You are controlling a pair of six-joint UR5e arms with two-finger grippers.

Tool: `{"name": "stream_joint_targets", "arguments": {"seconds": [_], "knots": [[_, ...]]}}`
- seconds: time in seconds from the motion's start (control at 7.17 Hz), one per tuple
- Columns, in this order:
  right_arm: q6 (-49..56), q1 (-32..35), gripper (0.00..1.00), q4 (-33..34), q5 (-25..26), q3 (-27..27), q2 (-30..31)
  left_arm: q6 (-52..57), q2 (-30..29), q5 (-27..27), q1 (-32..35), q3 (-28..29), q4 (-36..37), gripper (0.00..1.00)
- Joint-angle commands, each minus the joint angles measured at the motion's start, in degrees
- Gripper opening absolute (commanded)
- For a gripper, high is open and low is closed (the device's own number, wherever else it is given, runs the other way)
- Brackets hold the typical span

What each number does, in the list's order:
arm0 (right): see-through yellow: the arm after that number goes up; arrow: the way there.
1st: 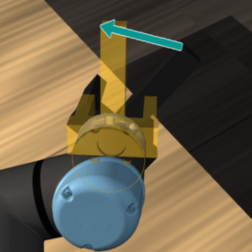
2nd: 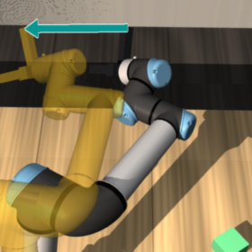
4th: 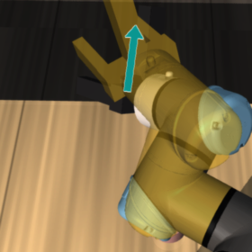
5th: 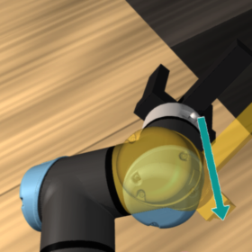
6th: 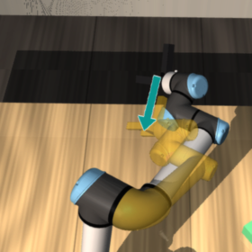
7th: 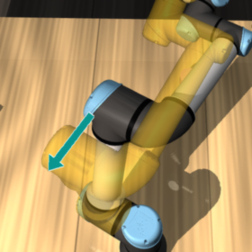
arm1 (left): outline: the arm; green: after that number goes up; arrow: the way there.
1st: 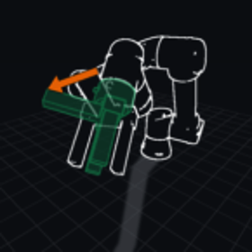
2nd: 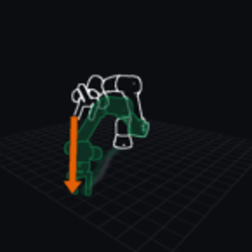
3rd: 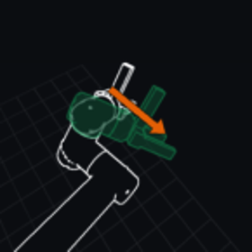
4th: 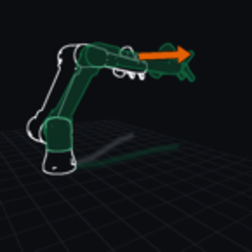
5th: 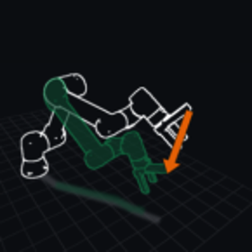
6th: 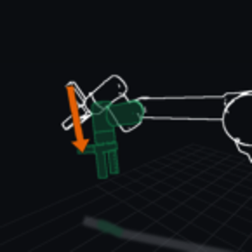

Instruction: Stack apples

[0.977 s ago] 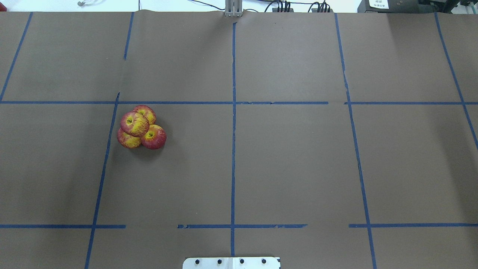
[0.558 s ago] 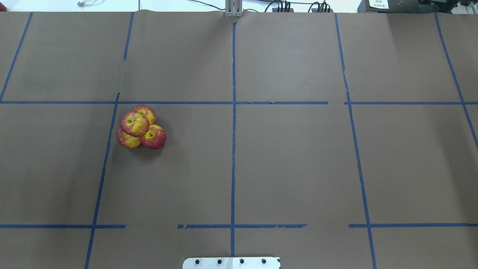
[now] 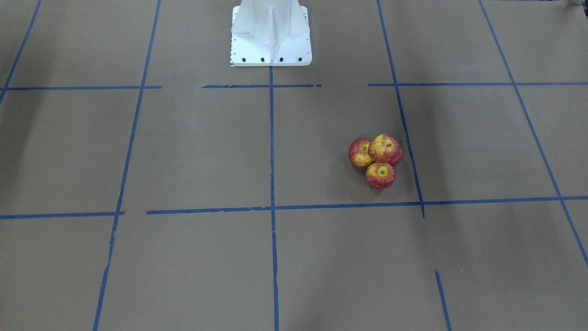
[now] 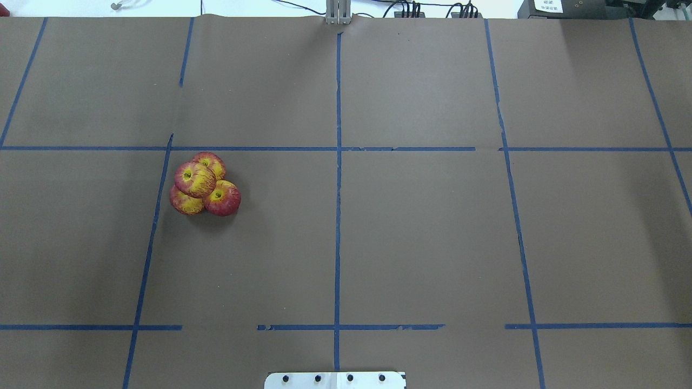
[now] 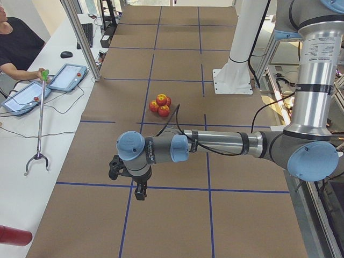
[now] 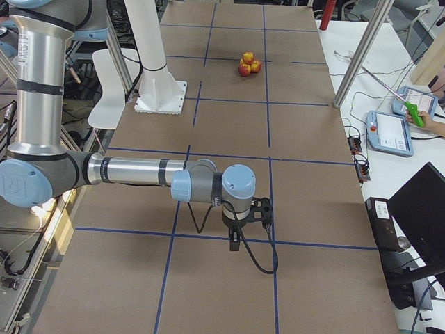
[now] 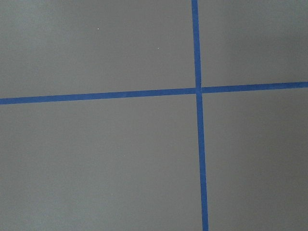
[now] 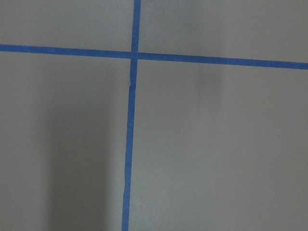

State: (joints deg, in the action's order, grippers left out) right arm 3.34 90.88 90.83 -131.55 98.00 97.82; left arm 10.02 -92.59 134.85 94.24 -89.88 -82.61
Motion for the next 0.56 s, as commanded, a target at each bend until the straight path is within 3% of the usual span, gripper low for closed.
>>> {"name": "stream_joint_targets", "arguments": {"seconds": [0.0,0.42], "knots": [[0.00,0.00,1.00,-0.04,0.06,0.00,0.00,0.00,-0.31,-0.02,-0.02,-0.03,-0.01,1.00],[0.00,0.00,1.00,-0.04,0.06,0.00,0.00,0.00,-0.40,-0.02,-0.02,-0.29,-0.10,1.00]]}}
